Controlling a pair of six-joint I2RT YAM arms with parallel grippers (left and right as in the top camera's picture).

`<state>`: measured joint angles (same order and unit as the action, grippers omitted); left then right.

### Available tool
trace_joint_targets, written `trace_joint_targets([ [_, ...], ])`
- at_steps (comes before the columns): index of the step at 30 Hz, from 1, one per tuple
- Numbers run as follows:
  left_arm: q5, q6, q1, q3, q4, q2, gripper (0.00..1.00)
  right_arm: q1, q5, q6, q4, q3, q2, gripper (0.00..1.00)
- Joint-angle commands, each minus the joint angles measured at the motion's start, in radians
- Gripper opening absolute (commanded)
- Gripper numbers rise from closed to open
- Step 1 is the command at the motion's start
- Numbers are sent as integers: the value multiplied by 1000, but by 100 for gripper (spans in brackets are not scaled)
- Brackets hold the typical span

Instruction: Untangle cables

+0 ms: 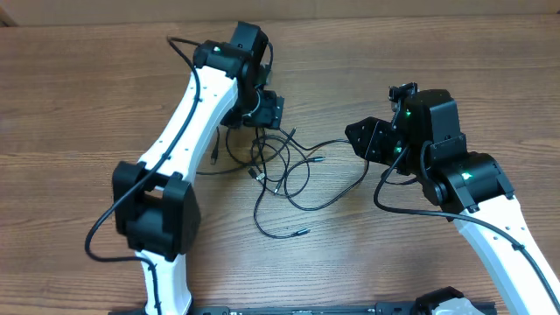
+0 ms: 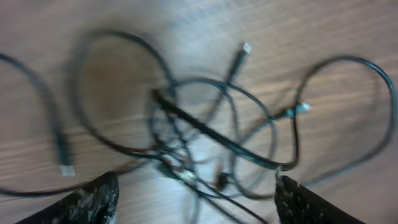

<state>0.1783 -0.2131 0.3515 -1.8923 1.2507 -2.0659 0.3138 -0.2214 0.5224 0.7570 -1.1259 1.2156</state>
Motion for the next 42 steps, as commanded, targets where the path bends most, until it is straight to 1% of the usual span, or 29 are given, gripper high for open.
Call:
trace_joint_targets([
  [1, 176, -79, 3, -6, 36, -55, 79, -5, -5, -8, 1, -19, 0, 39],
  [3, 197, -105, 3, -6, 72, -72, 78, -5, -5, -8, 1, -19, 0, 39],
  [10, 212, -105, 4, -5, 142, -85, 75, -5, -4, -8, 0, -19, 0, 39],
  [11, 211, -105, 5, -5, 144, -85, 74, -5, -4, -8, 0, -19, 0, 39],
  [15, 207, -106, 16, -3, 140, -85, 60, -5, -5, -8, 1, -19, 0, 39],
  [16, 206, -111, 22, 0, 137, -85, 59, -5, -5, -8, 1, -19, 0, 39],
  [18, 198, -124, 39, 10, 127, -86, 59, -5, -5, -8, 0, -19, 0, 39],
  [23, 106, -162, 103, 25, 93, -89, 60, -5, -5, -8, 0, -19, 0, 39],
  [26, 69, -175, 133, 25, 74, -89, 58, -5, -5, -8, 1, -19, 0, 39],
  [29, 0, -217, 150, 25, 73, -89, 51, -5, -5, -8, 8, -19, 0, 39],
  [32, -23, -221, 153, 25, 73, -89, 38, -5, -5, -8, 9, -19, 0, 39],
  [35, -42, -222, 153, 25, 77, -89, 29, -5, -5, -8, 9, -19, 0, 39],
  [41, -101, -290, 155, 25, 80, -89, 28, -5, -5, -8, 9, -19, 0, 39],
  [42, -114, -302, 155, 25, 80, -89, 26, -5, -5, -8, 9, -19, 0, 39],
])
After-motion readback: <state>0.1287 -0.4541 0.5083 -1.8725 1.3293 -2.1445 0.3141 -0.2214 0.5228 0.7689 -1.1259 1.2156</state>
